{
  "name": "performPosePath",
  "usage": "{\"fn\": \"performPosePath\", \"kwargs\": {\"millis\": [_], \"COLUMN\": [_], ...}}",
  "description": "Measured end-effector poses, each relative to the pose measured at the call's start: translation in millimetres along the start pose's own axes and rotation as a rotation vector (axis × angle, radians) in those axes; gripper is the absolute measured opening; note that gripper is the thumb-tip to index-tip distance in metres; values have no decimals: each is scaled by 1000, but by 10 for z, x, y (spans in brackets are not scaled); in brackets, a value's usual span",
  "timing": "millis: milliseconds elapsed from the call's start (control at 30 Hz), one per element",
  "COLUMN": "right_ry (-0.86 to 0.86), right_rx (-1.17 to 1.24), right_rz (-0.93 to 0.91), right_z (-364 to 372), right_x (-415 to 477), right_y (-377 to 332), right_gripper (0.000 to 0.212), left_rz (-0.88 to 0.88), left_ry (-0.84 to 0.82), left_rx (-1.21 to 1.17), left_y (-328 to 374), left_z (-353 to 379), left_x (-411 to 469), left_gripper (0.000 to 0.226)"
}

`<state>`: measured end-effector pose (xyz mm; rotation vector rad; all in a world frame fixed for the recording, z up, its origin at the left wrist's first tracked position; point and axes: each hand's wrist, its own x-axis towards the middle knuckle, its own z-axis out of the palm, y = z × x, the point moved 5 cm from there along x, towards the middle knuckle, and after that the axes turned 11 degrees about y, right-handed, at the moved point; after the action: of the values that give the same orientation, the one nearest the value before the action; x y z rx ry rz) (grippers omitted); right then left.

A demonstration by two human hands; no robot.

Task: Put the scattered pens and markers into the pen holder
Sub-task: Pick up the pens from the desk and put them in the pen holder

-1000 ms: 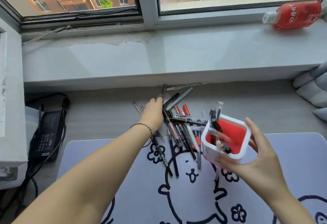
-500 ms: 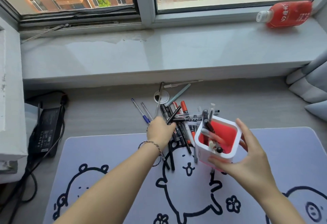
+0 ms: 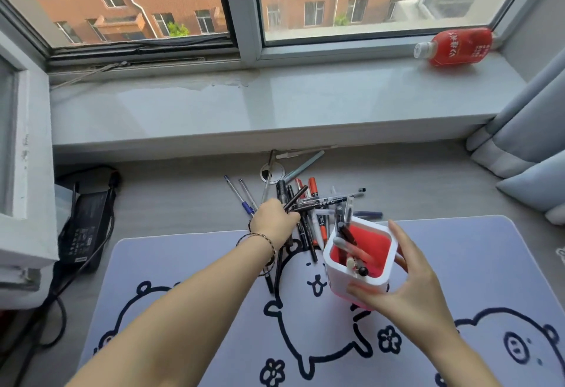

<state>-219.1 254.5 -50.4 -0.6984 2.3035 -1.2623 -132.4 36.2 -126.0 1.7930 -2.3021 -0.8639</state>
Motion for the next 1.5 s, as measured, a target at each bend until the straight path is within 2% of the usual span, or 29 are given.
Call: {"fn": "performPosePath", "kwargs": {"millis": [67, 167, 267, 367, 467, 567, 667, 767, 867, 900, 967, 1033, 1067, 1133, 1167, 1233, 1300, 1367, 1433, 1500], "right_ry": [6, 16, 7, -18, -50, -65, -65, -64, -83, -85, -83, -80, -78, -93, -105, -152, -204, -283, -469, -671], "right_rx": [-5, 5, 2, 10, 13, -2, 9, 8, 3, 1, -5, 2, 5, -7, -16, -22, -36, -28, -35, -181], "right_rz": [-12, -17, -30, -61, -109, -135, -127, -139, -156, -167, -189, -199, -201, -222, -232, -252, -304, -317, -256, -198], "right_z": [-27, -50, 5, 123, 251, 329, 319, 302, 327, 327, 306, 290, 290, 305, 315, 336, 378, 421, 456, 455], "right_x": [-13, -30, -69, -134, -214, -278, -313, -361, -433, -452, -486, -514, -517, -492, -473, -442, -447, -476, -484, -394], "right_y": [-10, -12, -26, -81, -149, -188, -194, -196, -208, -219, -244, -258, -259, -247, -239, -239, -249, -256, -254, -185], "right_gripper": [104, 104, 105, 104, 104, 106, 106, 106, 104, 103, 100, 97, 96, 95, 95, 95, 97, 97, 105, 109], "left_rz": [-27, -75, 26, 89, 109, 106, 92, 182, 352, 414, 512, 545, 537, 527, 544, 598, 604, 592, 571, 506], "left_ry": [-32, -43, 36, -27, -56, -108, -18, 149, 135, 150, 242, 290, 248, 20, -95, -217, -253, -240, -188, -118], "left_rx": [-186, -655, -1007, -1227, -1124, -1056, -1064, -1068, -986, -946, -842, -711, -668, -670, -657, -569, -482, -453, -424, -431], "left_y": [30, 115, 163, 178, 163, 203, 216, 171, 193, 192, 167, 135, 128, 112, 88, 2, -86, -158, -221, -294], "left_z": [-156, -521, -905, -1001, -883, -780, -842, -926, -918, -920, -932, -911, -894, -838, -816, -818, -856, -871, -861, -853], "left_x": [-102, -400, -761, -1155, -1430, -1538, -1525, -1494, -1514, -1519, -1519, -1528, -1537, -1575, -1593, -1596, -1571, -1568, -1592, -1609], "left_gripper": [20, 4, 10, 15, 27, 24, 22, 52, 81, 84, 73, 48, 40, 43, 54, 88, 105, 107, 105, 102]}}
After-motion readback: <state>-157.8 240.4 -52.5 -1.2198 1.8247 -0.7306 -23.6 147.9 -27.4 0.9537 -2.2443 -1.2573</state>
